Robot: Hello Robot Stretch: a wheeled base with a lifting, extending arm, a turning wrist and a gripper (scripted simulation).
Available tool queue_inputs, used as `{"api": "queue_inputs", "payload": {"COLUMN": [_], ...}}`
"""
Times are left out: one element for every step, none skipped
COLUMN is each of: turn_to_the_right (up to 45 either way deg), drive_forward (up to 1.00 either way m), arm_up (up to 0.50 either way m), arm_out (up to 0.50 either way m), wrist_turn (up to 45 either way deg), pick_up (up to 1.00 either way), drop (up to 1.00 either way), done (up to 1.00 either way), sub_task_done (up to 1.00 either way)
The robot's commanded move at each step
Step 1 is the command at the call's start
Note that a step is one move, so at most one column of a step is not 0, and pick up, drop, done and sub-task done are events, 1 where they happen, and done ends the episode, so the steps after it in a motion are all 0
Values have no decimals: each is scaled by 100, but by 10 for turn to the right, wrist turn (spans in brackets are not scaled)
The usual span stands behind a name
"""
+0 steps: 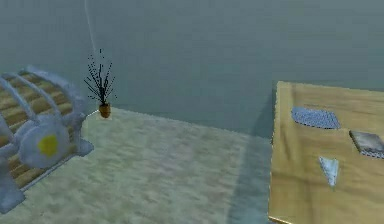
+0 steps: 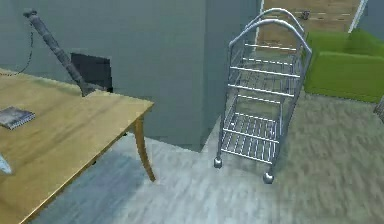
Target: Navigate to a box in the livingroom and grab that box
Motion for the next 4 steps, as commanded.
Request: {"api": "queue_inputs", "payload": {"turn_to_the_right": [270, 0, -450, -150], "drive_forward": [0, 40, 0, 0], "arm_up": [0, 0, 0, 0], "arm_out": [0, 0, 0, 0], "wrist_turn": [0, 0, 0, 0], "pick_up": [0, 0, 0, 0], "drop": [0, 0, 0, 0], "done": [0, 0, 0, 0], "sub_task_done": [0, 0, 0, 0]}}
